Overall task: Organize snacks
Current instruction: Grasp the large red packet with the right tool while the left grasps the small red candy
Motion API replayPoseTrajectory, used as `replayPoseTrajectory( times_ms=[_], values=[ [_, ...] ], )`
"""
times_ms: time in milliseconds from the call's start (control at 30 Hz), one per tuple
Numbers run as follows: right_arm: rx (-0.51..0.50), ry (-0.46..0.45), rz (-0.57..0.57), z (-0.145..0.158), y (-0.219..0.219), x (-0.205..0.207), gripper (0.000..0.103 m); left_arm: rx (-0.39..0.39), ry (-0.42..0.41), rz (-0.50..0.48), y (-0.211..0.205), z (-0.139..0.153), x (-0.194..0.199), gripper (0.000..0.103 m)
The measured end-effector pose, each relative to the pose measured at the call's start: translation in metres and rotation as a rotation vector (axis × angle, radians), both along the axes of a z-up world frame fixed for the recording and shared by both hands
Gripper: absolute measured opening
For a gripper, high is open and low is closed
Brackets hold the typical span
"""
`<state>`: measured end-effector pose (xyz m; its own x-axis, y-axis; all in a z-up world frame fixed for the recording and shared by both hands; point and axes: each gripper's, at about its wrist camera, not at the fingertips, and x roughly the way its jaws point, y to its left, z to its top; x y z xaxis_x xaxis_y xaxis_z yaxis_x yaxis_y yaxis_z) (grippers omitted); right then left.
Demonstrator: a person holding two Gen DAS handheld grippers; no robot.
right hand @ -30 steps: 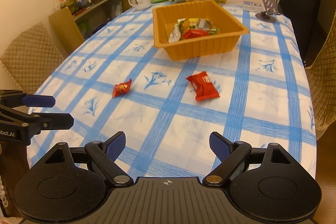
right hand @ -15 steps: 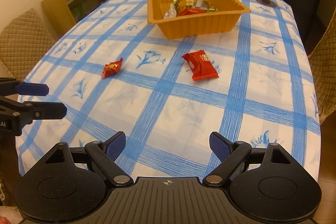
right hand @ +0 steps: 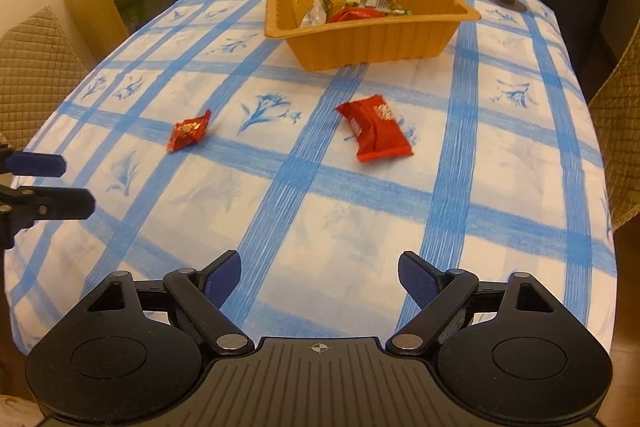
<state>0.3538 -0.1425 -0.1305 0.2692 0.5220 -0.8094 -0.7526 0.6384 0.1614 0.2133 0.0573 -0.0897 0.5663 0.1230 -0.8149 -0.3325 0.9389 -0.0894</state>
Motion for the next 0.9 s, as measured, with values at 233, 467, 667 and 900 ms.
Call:
replayPoseTrajectory(
  times_ms=[233, 467, 667, 900],
  values=[
    [0.023, -0.072, -0.032, -0.001, -0.002, 0.026, 0.076, 0.015, 0.002, 0.03, 0.014, -0.005, 0.002, 0.081],
    [0.055, -0.123, -0.01, -0.001, 0.003, 0.051, 0.064, 0.03, 0.009, 0.055, 0.028, -0.009, 0.004, 0.08],
    [0.069, -0.152, 0.048, -0.004, 0.023, 0.066, 0.056, 0.04, 0.012, 0.065, 0.036, -0.013, 0.009, 0.079],
    [0.049, -0.169, 0.091, -0.015, 0.044, 0.079, 0.048, 0.041, 0.021, 0.059, 0.04, -0.019, 0.015, 0.079]
  ],
)
